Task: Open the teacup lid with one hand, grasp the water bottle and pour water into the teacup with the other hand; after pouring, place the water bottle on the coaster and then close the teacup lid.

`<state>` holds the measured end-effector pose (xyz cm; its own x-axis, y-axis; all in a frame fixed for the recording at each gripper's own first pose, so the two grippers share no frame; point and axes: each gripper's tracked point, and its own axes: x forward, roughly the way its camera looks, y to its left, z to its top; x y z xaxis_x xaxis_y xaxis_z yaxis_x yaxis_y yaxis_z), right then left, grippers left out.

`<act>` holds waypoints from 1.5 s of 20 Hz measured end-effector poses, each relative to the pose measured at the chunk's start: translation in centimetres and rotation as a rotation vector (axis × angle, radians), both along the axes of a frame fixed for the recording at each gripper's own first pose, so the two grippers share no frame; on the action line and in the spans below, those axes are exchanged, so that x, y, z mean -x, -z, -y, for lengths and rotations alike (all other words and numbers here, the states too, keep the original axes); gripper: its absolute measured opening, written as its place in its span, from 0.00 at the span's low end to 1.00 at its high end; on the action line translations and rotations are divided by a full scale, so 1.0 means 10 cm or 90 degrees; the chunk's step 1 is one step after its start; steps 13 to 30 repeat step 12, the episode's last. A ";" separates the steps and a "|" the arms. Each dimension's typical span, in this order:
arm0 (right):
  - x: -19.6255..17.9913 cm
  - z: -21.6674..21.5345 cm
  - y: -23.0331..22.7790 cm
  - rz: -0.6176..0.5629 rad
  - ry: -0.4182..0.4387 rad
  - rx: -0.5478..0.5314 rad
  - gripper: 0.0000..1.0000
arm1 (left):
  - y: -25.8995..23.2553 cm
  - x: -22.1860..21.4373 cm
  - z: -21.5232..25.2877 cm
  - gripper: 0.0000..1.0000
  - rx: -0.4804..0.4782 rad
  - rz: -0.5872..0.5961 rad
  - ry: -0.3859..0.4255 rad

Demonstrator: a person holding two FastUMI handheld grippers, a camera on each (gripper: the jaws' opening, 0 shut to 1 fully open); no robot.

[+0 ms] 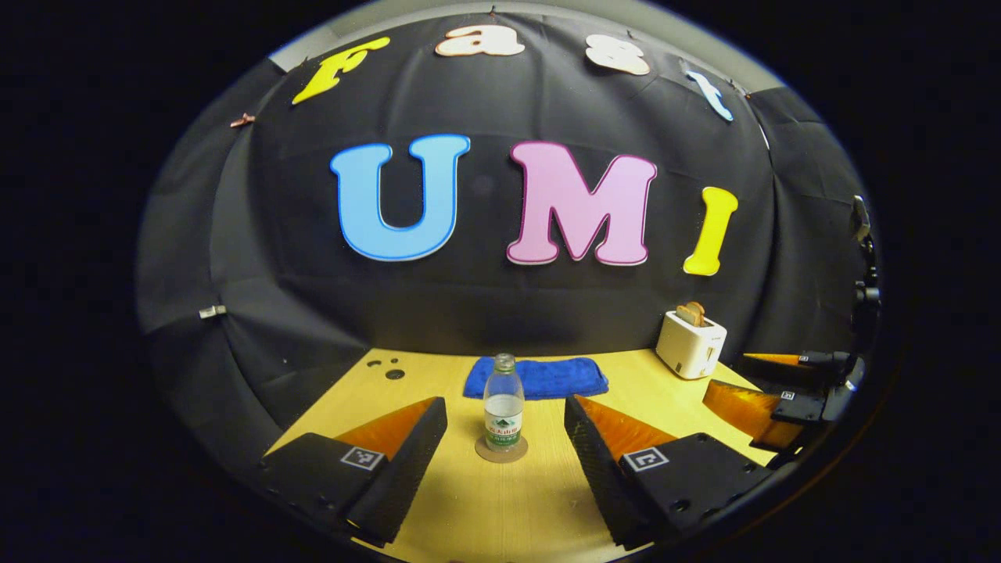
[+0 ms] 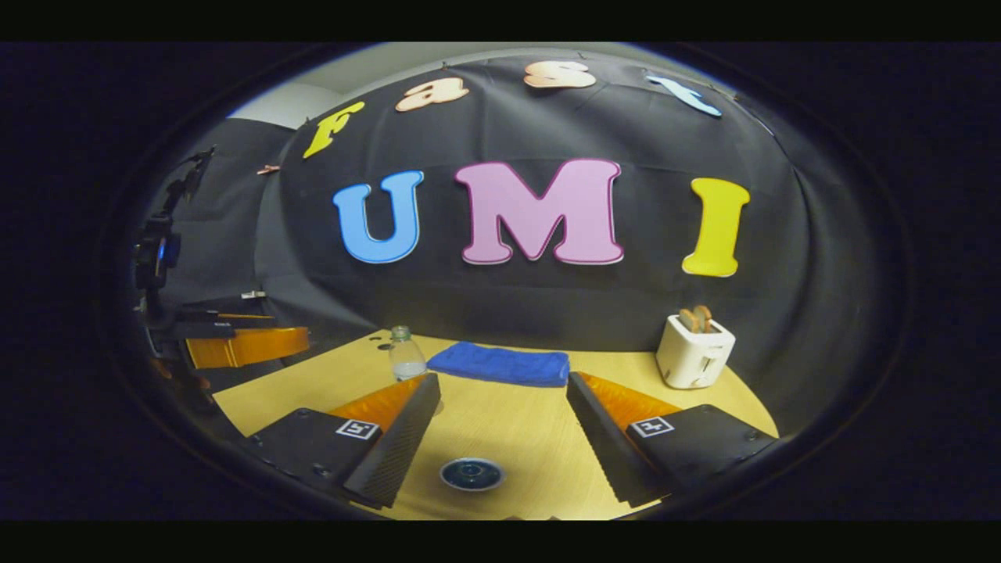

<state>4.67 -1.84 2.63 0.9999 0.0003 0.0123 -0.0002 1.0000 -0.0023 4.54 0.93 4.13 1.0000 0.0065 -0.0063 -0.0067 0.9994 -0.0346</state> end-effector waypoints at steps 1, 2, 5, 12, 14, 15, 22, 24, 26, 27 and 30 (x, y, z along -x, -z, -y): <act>0.05 0.03 -0.07 0.007 0.006 0.000 1.00 | -0.04 0.08 0.01 0.95 -0.002 0.002 0.005; 0.11 0.04 -0.12 0.010 0.009 -0.002 1.00 | -0.07 0.14 0.03 0.95 -0.002 0.006 0.010; 0.30 0.11 -0.21 0.009 0.027 -0.003 1.00 | -0.15 0.31 -0.04 0.95 -0.007 0.023 0.002; 0.62 0.04 -0.18 -0.030 0.073 -0.036 1.00 | -0.03 0.74 -0.15 0.95 0.070 0.007 0.001; 0.62 0.04 -0.18 -0.030 0.073 -0.036 1.00 | -0.03 0.74 -0.15 0.95 0.070 0.007 0.001; 0.62 0.04 -0.18 -0.030 0.073 -0.036 1.00 | -0.03 0.74 -0.15 0.95 0.070 0.007 0.001; 0.62 0.04 -0.18 -0.030 0.073 -0.036 1.00 | -0.03 0.74 -0.15 0.95 0.070 0.007 0.001; 0.62 0.04 -0.18 -0.030 0.073 -0.036 1.00 | -0.03 0.74 -0.15 0.95 0.070 0.007 0.001; 0.62 0.04 -0.18 -0.030 0.073 -0.036 1.00 | -0.03 0.74 -0.15 0.95 0.070 0.007 0.001; 0.62 0.04 -0.18 -0.030 0.073 -0.036 1.00 | -0.03 0.74 -0.15 0.95 0.070 0.007 0.001; 0.62 0.04 -0.18 -0.030 0.073 -0.036 1.00 | -0.03 0.74 -0.15 0.95 0.070 0.007 0.001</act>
